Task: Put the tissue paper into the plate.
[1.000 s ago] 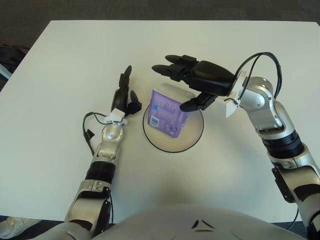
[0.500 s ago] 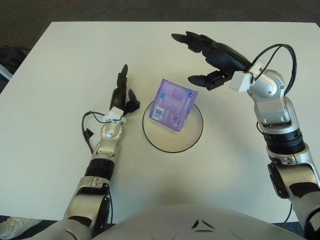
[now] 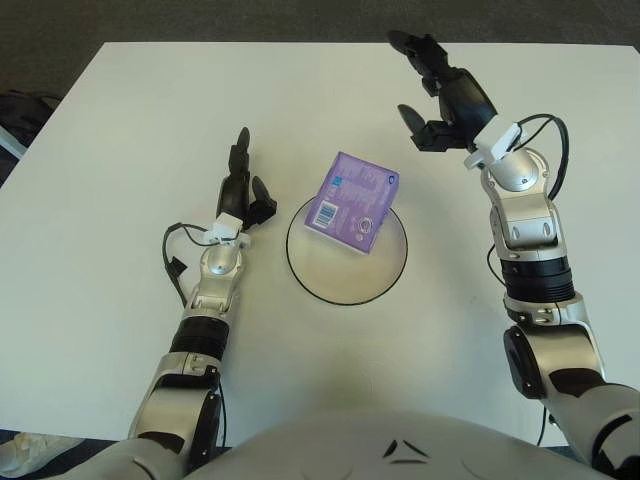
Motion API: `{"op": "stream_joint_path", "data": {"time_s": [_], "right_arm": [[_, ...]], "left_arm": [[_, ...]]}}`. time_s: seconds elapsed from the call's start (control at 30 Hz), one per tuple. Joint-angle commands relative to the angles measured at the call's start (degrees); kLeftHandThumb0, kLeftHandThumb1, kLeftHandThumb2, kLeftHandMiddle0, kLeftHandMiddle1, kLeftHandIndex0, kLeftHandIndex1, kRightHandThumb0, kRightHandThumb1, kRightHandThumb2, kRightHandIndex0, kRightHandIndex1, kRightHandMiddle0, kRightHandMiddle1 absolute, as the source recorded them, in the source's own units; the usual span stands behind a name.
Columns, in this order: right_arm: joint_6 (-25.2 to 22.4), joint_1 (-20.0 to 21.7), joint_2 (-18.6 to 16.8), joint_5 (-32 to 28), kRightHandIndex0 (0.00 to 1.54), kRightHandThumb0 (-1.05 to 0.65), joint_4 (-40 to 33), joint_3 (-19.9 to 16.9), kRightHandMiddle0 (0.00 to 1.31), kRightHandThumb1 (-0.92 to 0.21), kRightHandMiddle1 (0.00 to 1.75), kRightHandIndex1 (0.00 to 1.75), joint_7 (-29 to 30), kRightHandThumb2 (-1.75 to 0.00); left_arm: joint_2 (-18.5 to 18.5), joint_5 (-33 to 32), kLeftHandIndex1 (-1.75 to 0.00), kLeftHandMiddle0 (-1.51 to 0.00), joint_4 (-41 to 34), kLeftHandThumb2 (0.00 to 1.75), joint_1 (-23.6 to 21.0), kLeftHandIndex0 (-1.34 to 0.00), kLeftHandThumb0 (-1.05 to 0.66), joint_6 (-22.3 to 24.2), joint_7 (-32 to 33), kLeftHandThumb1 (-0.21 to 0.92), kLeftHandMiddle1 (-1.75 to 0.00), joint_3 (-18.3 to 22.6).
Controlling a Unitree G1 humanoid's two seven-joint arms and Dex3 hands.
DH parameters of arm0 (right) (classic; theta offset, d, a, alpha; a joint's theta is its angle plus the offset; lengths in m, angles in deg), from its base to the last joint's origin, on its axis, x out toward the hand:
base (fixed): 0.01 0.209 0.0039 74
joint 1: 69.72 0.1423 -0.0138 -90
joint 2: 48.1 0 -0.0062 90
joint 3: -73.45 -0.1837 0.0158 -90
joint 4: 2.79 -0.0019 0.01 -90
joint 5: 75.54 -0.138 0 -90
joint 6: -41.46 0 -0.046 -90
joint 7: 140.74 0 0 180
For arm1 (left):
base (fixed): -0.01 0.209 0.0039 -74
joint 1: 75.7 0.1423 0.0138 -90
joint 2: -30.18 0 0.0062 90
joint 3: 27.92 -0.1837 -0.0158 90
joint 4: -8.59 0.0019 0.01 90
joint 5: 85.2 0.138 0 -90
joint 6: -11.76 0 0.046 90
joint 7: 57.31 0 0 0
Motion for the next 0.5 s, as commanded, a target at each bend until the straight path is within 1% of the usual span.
{"op": "stream_joint_path", "data": {"time_s": [0.0, 0.13, 0.3, 0.47], "right_arm": [[3.0, -2.6, -1.9, -4.0, 0.18, -0.93, 1.5, -2.2, 0.00, -0.92, 0.55, 0.10, 1.4, -0.69], [7.2, -5.7, -4.3, -5.9, 0.21, -0.86, 5.1, -3.6, 0.00, -0.92, 0.65, 0.13, 3.6, -0.74], [7.9, -7.1, -6.0, -5.9, 0.23, -0.80, 6.2, -3.5, 0.00, -0.92, 0.73, 0.14, 6.4, -0.78], [9.9, -9.6, -8.1, -3.7, 0.23, -0.77, 8.9, -2.5, 0.00, -0.92, 0.75, 0.14, 10.1, -0.82]], "left_arm": [[1.4, 0.6, -0.11, -0.03, 5.7, 1.12, 6.7, 0.00, -0.76, 0.5, -0.2, 0.92, -0.01, -0.8], [1.5, 0.2, -0.11, -0.03, 5.6, 1.10, 6.7, 0.00, -0.75, 0.5, -0.5, 0.92, -0.01, -0.7], [1.5, 0.2, -0.11, -0.03, 5.4, 1.09, 7.1, 0.00, -0.74, 0.4, -0.4, 0.92, -0.01, -0.6], [1.5, 0.5, -0.11, -0.03, 5.7, 1.09, 7.1, 0.00, -0.74, -0.3, -0.1, 0.92, -0.01, -0.7]]}}
